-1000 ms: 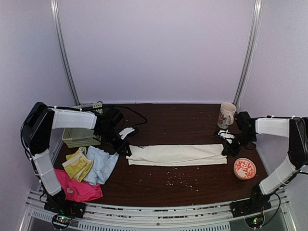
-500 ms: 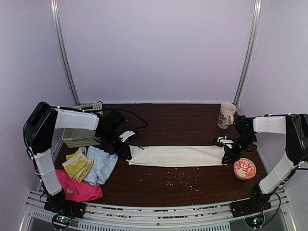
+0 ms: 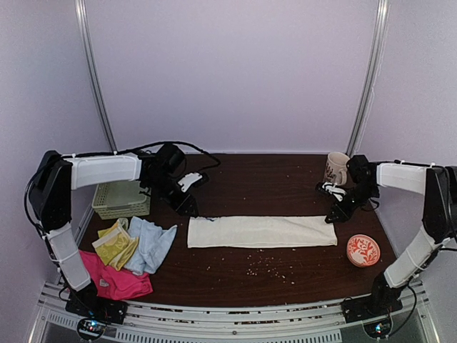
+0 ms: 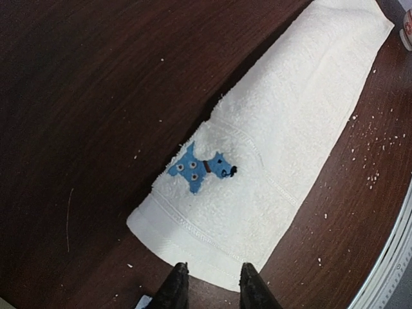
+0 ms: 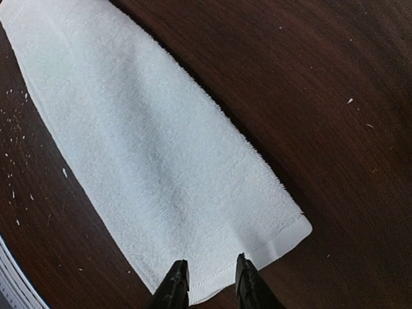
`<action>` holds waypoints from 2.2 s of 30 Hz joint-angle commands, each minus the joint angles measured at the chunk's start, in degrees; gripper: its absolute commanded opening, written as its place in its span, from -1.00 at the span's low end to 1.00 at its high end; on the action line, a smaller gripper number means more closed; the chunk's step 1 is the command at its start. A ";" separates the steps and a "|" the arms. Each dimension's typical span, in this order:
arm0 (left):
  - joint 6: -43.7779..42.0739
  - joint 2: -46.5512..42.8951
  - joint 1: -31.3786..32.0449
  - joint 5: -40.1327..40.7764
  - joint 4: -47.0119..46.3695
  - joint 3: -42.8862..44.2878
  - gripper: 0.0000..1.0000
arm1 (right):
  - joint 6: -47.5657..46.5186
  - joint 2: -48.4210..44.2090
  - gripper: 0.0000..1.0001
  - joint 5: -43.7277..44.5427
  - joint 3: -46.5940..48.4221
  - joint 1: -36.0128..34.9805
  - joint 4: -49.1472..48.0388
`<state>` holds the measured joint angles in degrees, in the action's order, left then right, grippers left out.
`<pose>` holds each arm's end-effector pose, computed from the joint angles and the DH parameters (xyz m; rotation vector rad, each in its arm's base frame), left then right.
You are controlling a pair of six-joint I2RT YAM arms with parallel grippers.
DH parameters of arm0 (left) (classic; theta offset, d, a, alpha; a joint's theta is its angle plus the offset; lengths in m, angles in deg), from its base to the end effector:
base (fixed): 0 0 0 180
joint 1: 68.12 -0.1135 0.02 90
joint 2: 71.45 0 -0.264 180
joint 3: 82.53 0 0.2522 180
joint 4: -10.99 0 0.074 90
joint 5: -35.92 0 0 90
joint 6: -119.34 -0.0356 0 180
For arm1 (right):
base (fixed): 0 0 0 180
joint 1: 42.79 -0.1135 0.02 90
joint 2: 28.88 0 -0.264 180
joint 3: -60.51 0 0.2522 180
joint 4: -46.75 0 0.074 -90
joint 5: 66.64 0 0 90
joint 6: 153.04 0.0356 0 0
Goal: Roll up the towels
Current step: Move the towel to the center of the board.
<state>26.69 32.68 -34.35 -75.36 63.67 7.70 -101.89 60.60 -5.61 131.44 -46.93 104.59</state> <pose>0.3019 -0.2174 0.2106 0.9697 2.6019 -0.6564 0.2795 0.0375 0.1951 -1.0713 2.4922 0.5721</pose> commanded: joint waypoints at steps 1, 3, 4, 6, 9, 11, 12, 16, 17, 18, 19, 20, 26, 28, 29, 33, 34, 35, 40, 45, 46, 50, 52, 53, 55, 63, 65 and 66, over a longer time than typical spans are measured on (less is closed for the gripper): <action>1.23 0.75 -0.70 2.55 -0.39 0.99 -0.51 | 8.48 0.73 -0.49 4.27 -0.81 0.27 -8.49; 3.72 3.39 -0.86 5.75 0.17 2.25 -0.62 | 10.94 2.68 -0.51 4.75 0.31 0.28 -9.77; 5.28 4.60 -1.01 7.79 1.03 3.06 -0.66 | 11.77 3.97 -0.52 4.79 1.17 0.28 -9.49; 8.77 5.01 -1.86 9.77 0.66 2.20 -0.64 | 12.47 5.73 -0.54 5.21 2.11 0.27 -9.04; 15.16 1.19 -5.23 9.04 -3.49 -2.56 -0.29 | 12.66 6.47 -0.54 6.03 1.86 0.27 -9.54; 18.28 -0.90 -7.85 7.21 -5.25 -5.28 -0.20 | 12.82 6.60 -0.54 6.30 1.91 0.27 -9.51; 19.66 -1.83 -9.10 5.53 -6.20 -6.79 -0.20 | 12.91 6.57 -0.55 6.30 1.67 0.32 -9.74; 22.20 -1.99 -11.00 -4.35 -11.27 -10.32 -0.20 | 13.50 6.08 -0.54 6.46 0.69 0.27 -10.67; 22.56 -1.42 -11.01 -6.37 -12.03 -10.44 -0.20 | 13.61 5.98 -0.54 6.43 0.53 0.27 -10.68; 23.11 -0.81 -11.02 -7.88 -12.69 -10.58 -0.19 | 13.70 5.78 -0.54 6.39 0.38 0.27 -10.80; 23.58 -0.44 -11.02 -8.94 -13.61 -10.67 -0.19 | 13.71 5.50 -0.53 6.34 0.21 0.27 -10.89; 23.86 0.11 -11.06 -9.86 -14.27 -10.65 -0.19 | 13.71 5.37 -0.53 6.29 0.00 0.27 -11.01; 24.01 4.63 -11.04 -14.29 -15.02 -8.10 -0.27 | 12.60 4.16 -0.53 5.62 0.34 0.27 -9.10; 24.09 5.67 -11.04 -14.92 -14.92 -7.55 -0.27 | 12.42 2.81 -0.52 5.64 0.47 0.27 -9.01; 24.10 6.14 -11.02 -14.98 -14.92 -7.37 -0.26 | 12.44 2.32 -0.51 5.69 0.56 0.30 -9.07; 24.00 7.83 -10.94 -17.35 -14.93 -6.51 -0.39 | 12.65 2.42 -0.51 5.15 0.88 0.27 -9.07; 24.08 8.03 -10.93 -17.88 -15.23 -6.35 -0.43 | 12.66 2.72 -0.51 4.84 0.78 0.32 -9.15; 24.29 8.21 -10.94 -18.37 -15.69 -6.26 -0.47 | 12.64 3.21 -0.51 4.48 0.60 0.24 -9.18; 24.80 9.58 -10.86 -20.60 -16.46 -5.30 -0.46 | 11.91 5.48 -0.51 2.03 0.05 0.10 -8.93; 24.98 10.61 -10.43 -22.91 -17.13 -4.20 -0.40 | 11.34 7.78 -0.51 2.17 0.15 -0.26 -8.72; 25.20 10.91 -10.38 -22.99 -17.57 -4.16 -0.44 | 11.53 8.25 -0.51 2.62 0.14 -0.25 -8.97; 26.43 12.18 -10.25 -23.74 -19.46 -4.39 -0.66 | 12.99 10.16 -0.52 3.85 0.47 -0.26 -9.92; 26.81 12.04 -10.28 -22.48 -20.24 -4.75 -0.93 | 13.33 10.78 -0.53 4.89 0.80 -0.25 -9.95; 27.03 11.56 -10.31 -21.14 -20.84 -5.08 -1.00 | 13.50 10.87 -0.53 5.76 0.86 -0.30 -10.06; 27.34 10.61 -10.38 -18.45 -21.97 -5.67 -1.00 | 13.77 10.90 -0.54 7.77 0.93 -0.25 -10.38; 30.51 6.47 -10.48 -9.64 -29.01 -9.20 -1.00 | 15.40 12.05 -0.58 13.60 0.84 -0.26 -12.15; 30.71 6.47 -10.41 -8.34 -29.23 -9.56 -1.00 | 15.80 12.67 -0.58 14.12 1.04 -0.25 -12.40; 30.73 6.45 -10.40 -7.63 -29.37 -9.72 -1.00 | 15.96 12.81 -0.59 14.15 1.22 -0.25 -12.48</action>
<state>56.17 40.86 -44.77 -87.80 38.34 -0.91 -87.64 71.07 2.89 132.14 -47.32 93.07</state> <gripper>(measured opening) 0.003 0.209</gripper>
